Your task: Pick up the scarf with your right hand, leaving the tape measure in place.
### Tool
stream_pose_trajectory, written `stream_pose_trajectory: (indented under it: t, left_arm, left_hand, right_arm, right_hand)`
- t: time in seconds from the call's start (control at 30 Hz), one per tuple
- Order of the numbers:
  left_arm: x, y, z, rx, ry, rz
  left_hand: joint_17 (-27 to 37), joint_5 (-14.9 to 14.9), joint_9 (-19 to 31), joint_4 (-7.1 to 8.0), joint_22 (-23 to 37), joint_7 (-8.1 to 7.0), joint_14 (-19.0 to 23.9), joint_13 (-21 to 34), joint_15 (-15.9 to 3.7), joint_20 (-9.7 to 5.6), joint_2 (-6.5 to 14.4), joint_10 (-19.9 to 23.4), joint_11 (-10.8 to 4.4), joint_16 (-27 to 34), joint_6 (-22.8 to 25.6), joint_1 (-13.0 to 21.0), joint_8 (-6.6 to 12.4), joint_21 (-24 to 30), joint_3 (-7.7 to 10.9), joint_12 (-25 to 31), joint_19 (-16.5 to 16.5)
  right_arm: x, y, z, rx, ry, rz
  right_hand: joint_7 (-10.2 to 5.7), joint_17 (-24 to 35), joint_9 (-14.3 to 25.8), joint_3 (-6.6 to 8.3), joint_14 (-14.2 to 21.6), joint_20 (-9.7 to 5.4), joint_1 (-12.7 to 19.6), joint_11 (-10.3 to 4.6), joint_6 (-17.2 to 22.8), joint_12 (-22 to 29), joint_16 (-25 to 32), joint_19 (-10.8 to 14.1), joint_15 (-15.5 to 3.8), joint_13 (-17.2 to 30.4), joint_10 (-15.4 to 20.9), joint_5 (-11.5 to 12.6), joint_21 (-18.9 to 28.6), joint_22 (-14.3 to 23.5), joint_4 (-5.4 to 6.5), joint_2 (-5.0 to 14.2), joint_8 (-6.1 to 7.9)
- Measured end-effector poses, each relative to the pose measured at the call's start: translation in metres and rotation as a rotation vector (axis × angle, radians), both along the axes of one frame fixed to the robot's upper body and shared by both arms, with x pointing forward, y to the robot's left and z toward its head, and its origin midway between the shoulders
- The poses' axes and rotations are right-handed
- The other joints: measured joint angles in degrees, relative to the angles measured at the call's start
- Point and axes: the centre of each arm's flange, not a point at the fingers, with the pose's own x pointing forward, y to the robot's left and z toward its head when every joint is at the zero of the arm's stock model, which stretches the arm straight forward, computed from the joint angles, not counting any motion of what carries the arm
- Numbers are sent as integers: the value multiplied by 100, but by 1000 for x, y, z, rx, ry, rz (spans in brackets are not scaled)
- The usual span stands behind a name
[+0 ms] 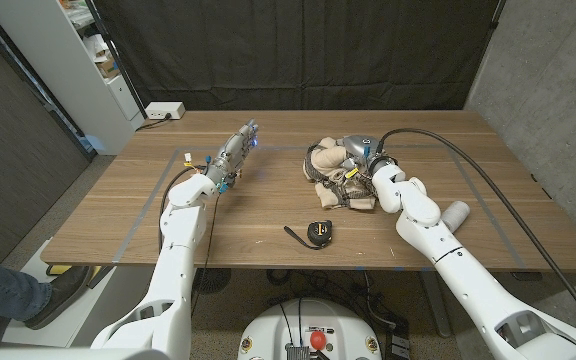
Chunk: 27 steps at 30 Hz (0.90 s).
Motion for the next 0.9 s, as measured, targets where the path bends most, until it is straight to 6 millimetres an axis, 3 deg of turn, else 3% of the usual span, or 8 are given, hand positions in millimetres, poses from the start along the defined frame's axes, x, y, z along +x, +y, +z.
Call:
stream_pose_trajectory:
  t: [0.9]
  left_arm:
    - [-5,-6,-2,3,-1,-2]
  left_hand:
    - [0,0,0,-23,0,0,0,0,0,0,0,0,0,0,0,0,0,0,24,0,0]
  right_arm:
    - [-33,-2,24,10,-104,53]
  right_hand:
    - [8,19,50,-24,112,22,0,18,67,23,217,-64,-30,100,104,-23,431,53,22,0,82]
